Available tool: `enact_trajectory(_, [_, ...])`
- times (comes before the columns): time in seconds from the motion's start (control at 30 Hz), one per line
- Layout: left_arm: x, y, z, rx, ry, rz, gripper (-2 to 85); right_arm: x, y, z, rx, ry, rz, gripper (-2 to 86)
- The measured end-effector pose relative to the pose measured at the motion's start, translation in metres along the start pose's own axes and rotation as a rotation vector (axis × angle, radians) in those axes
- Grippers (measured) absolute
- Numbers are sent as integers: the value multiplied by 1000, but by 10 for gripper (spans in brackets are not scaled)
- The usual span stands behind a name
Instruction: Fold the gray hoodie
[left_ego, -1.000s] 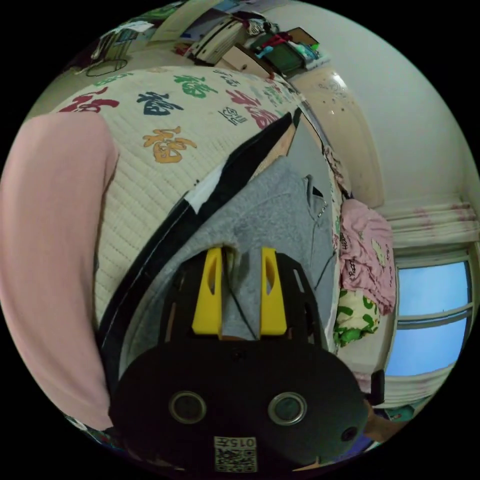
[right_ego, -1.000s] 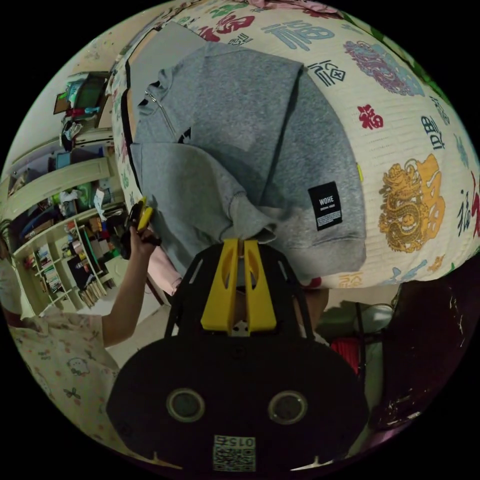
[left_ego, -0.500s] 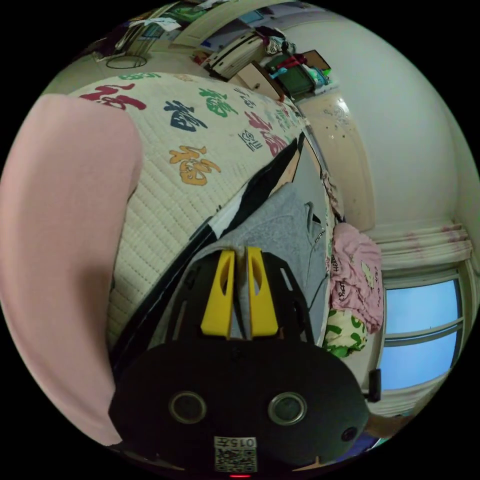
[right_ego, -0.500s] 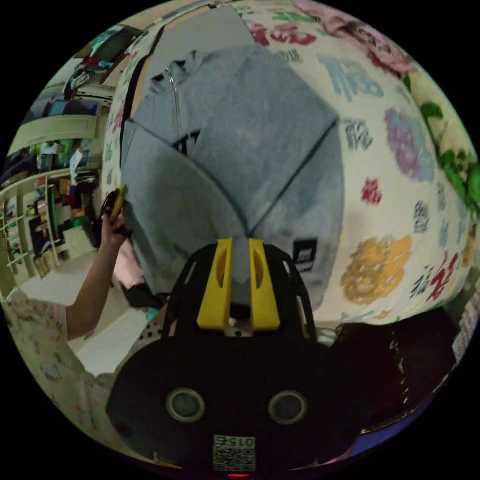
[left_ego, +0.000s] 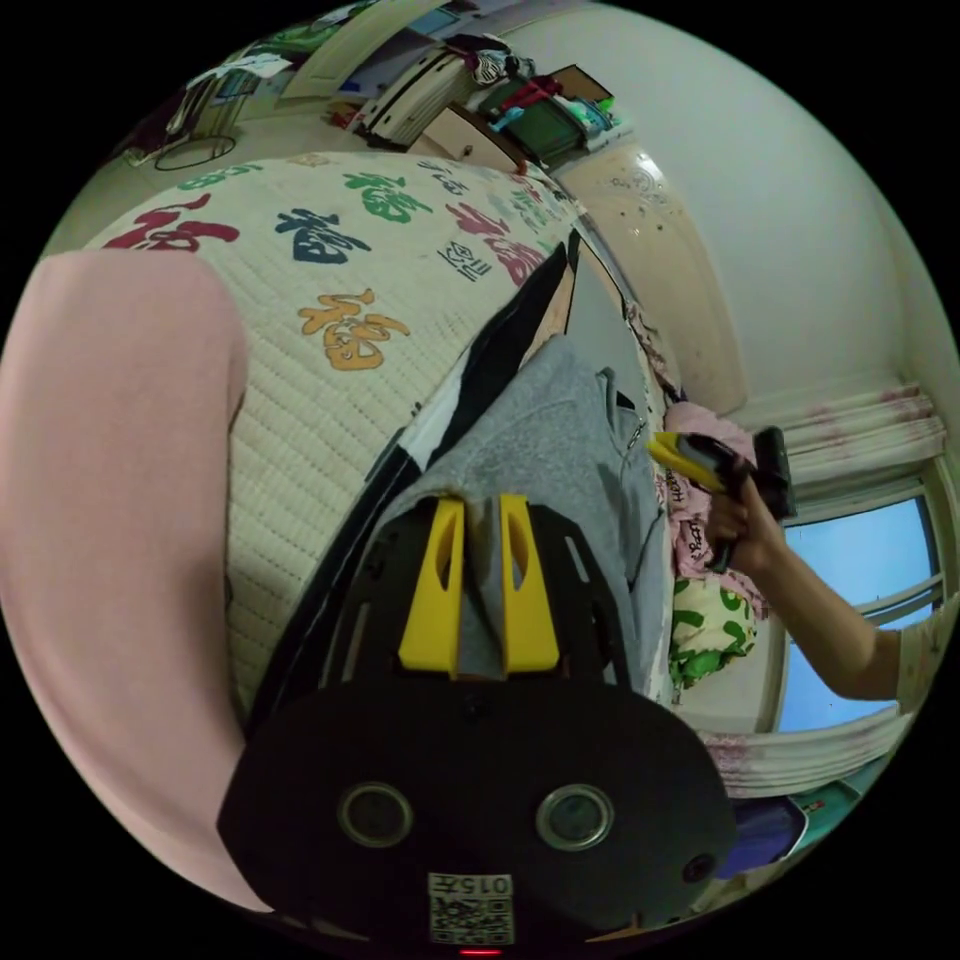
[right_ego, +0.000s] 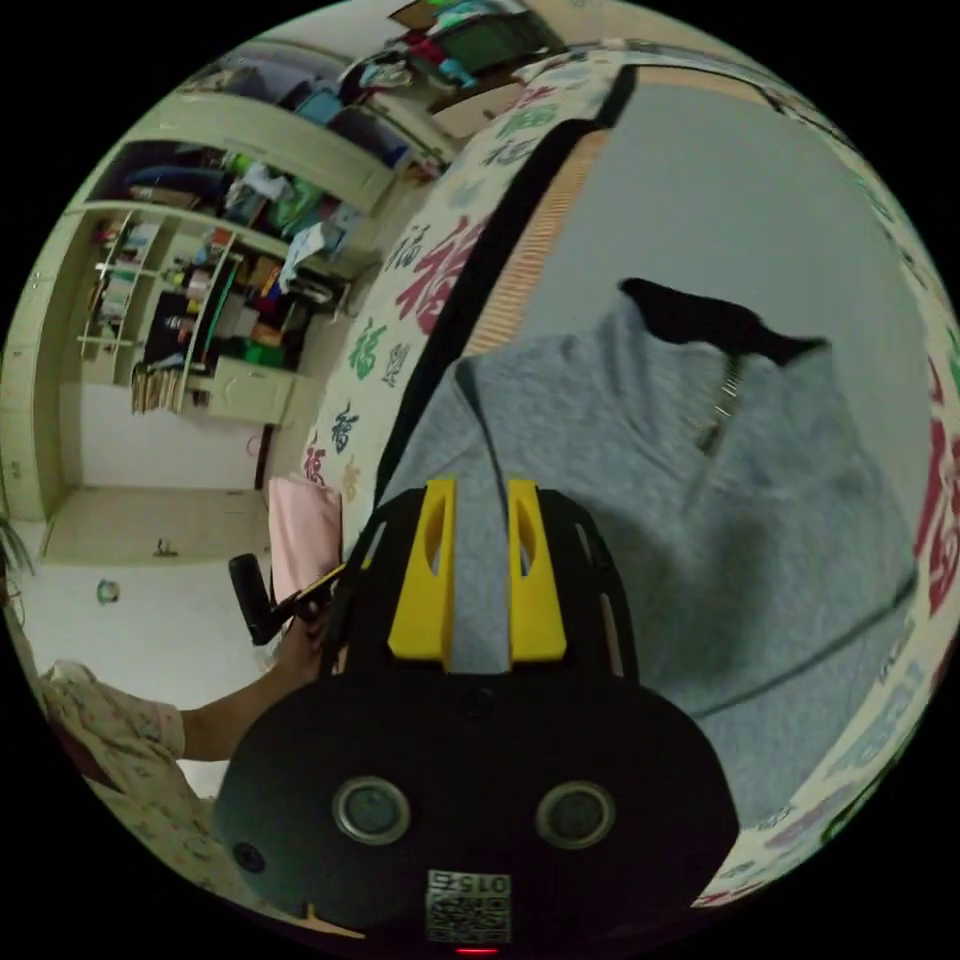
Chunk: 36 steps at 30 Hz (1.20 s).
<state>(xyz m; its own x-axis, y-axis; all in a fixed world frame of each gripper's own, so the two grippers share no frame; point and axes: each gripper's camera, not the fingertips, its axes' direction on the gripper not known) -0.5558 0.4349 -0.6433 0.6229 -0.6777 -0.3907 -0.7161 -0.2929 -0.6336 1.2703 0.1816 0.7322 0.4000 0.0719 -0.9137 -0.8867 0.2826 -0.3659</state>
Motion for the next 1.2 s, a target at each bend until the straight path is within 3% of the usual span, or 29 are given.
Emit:
enact_trajectory(0.17, [-17, -11, -3, 27, 76, -91, 26, -56, -40, 49, -224, 213, -138, 79])
enact_trajectory(0.33, [-23, -25, -6, 53, 114, -166, -1, -84, -55, 57, -288, 227, -133, 24])
enact_trajectory(0.57, [-18, -57, -17, 162, 143, -309, -4, -123, -72, 66, -229, 234, -150, 14])
enact_trajectory(0.67, [2, -81, -16, 115, 99, -279, 3, -132, -60, 65, -194, 289, -200, 36])
enact_trajectory(0.77, [23, -107, -28, -17, 72, -283, 20, -120, -38, 26, -66, 173, -191, 50])
enact_trajectory(0.9, [111, -162, -78, -41, -149, 48, 61, -85, -5, -39, 129, 223, -210, 59])
enact_trajectory(0.97, [157, -196, -79, -21, -188, 232, 82, -54, 15, -73, 219, 361, -208, 65])
enact_trajectory(1.2, [332, -377, 52, -107, -162, 706, 135, 12, 45, -98, 183, 629, -216, 120])
